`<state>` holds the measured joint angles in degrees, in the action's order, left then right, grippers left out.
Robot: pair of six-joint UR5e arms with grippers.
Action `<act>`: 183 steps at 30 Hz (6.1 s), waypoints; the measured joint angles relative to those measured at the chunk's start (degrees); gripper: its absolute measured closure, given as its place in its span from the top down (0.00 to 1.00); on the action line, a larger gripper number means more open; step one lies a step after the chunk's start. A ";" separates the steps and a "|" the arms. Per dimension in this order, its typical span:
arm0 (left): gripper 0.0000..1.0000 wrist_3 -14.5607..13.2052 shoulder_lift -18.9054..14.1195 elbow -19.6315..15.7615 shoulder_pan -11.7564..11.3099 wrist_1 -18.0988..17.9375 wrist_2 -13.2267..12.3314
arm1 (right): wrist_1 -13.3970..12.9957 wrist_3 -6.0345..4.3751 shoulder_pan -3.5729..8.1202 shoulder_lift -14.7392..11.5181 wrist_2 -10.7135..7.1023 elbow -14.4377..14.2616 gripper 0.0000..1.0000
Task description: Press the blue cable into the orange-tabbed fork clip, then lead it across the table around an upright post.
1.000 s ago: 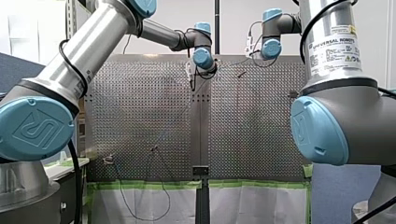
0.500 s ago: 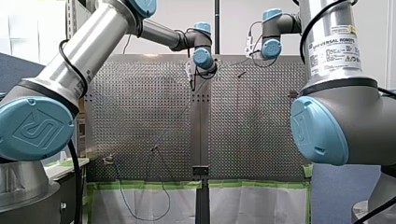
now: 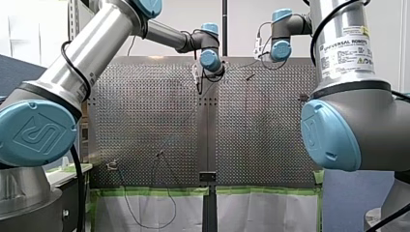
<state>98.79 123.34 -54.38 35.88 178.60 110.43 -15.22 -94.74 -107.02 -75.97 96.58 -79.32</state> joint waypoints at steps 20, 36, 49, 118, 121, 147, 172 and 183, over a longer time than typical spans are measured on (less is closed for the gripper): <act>1.00 0.00 0.00 0.00 0.00 0.00 0.00 | 0.00 0.00 0.00 0.00 0.00 0.00 0.00; 1.00 0.00 0.00 0.00 0.00 0.00 0.00 | 0.00 0.00 0.00 0.00 0.00 0.00 0.00; 1.00 0.00 0.00 0.00 0.00 0.00 0.00 | 0.00 0.00 0.00 0.00 0.00 0.00 0.00; 1.00 0.00 0.00 0.00 0.00 0.00 0.00 | 0.01 -0.69 5.53 0.35 -0.84 -0.01 0.00; 1.00 0.00 0.00 0.00 0.00 0.00 0.00 | 0.01 -0.73 5.70 0.37 -0.87 0.00 0.00; 1.00 0.00 0.00 0.00 0.00 0.00 0.00 | 0.01 -0.85 6.38 0.43 -1.00 0.00 0.00; 1.00 0.00 0.00 0.00 0.00 0.00 0.00 | 0.01 -0.88 6.54 0.44 -1.02 0.00 0.00; 1.00 0.00 0.00 0.00 0.00 0.00 0.00 | 0.02 -0.88 6.56 0.44 -1.03 -0.01 0.00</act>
<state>98.78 123.34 -54.38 35.88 178.60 110.43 -15.20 -95.62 -100.47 -75.52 95.55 -79.33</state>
